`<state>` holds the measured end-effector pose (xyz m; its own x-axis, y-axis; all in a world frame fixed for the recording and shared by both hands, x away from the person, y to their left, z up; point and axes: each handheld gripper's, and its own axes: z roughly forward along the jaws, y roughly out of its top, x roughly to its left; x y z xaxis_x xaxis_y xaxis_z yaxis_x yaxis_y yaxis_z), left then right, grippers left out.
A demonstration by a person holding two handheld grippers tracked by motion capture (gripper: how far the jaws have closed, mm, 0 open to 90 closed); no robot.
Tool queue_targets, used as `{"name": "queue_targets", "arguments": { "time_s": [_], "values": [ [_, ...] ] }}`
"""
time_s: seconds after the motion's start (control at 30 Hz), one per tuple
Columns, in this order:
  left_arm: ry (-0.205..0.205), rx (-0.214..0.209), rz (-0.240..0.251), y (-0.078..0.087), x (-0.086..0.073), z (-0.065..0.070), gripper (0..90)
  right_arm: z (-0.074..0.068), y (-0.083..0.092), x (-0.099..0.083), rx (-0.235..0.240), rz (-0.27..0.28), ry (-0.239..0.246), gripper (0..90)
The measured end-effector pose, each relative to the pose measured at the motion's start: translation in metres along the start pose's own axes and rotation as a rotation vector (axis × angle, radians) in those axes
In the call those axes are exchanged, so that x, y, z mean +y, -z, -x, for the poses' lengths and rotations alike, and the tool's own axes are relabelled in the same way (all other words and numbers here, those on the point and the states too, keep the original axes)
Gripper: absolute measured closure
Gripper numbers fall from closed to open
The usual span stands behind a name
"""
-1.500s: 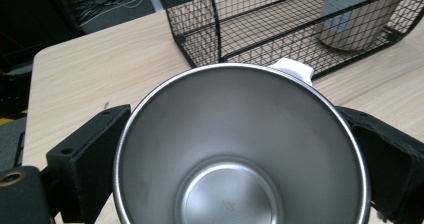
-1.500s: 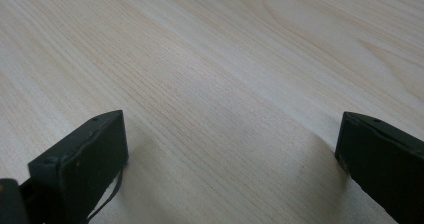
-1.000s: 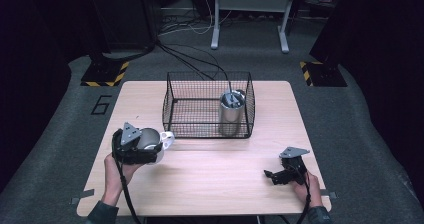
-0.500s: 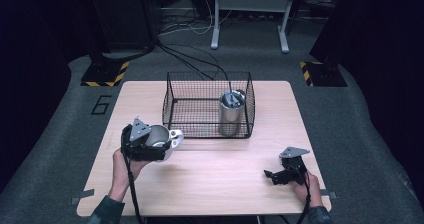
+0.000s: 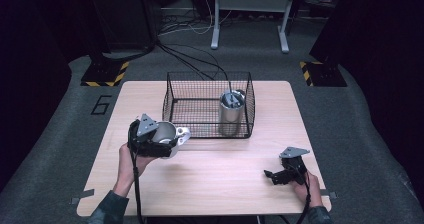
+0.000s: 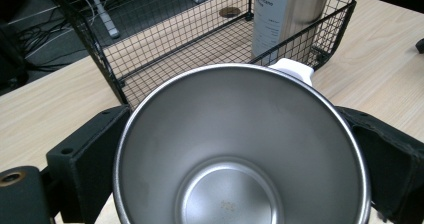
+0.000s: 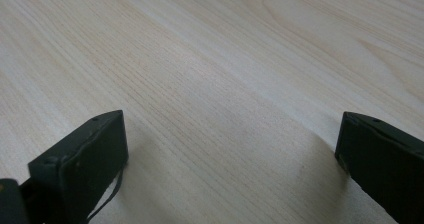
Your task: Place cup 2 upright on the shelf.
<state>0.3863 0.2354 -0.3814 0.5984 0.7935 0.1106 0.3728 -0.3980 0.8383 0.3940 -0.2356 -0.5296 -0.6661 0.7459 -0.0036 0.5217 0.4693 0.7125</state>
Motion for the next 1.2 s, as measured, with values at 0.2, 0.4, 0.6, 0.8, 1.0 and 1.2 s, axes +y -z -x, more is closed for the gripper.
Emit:
{"name": "queue_targets", "arguments": {
  "time_s": [0.2, 0.4, 0.6, 0.8, 1.0, 1.2],
  "values": [
    [-0.011, -0.016, 0.004, -0.005, 0.008, 0.002, 5.8, 0.0, 0.0, 0.0, 0.0, 0.0, 0.0, 0.0],
    [-0.017, -0.027, 0.01, -0.009, 0.015, 0.003, 5.8, 0.0, 0.0, 0.0, 0.0, -0.001, 0.0, 0.0],
    [-0.026, -0.026, 0.009, -0.012, 0.023, 0.004, 5.8, 0.0, 0.0, 0.0, 0.0, 0.0, 0.0, 0.0],
    [-0.025, -0.041, 0.022, -0.014, 0.033, 0.002, 5.8, 0.0, 0.0, 0.0, 0.0, 0.0, 0.0, 0.0],
    [-0.031, -0.042, 0.029, -0.015, 0.042, 0.0, 5.8, 0.0, 0.0, 0.0, 0.0, 0.0, 0.0, 0.0],
    [-0.033, -0.04, 0.038, -0.017, 0.051, -0.002, 5.8, 0.0, 0.0, 0.0, 0.0, 0.0, 0.0, 0.0]
  ]
}}
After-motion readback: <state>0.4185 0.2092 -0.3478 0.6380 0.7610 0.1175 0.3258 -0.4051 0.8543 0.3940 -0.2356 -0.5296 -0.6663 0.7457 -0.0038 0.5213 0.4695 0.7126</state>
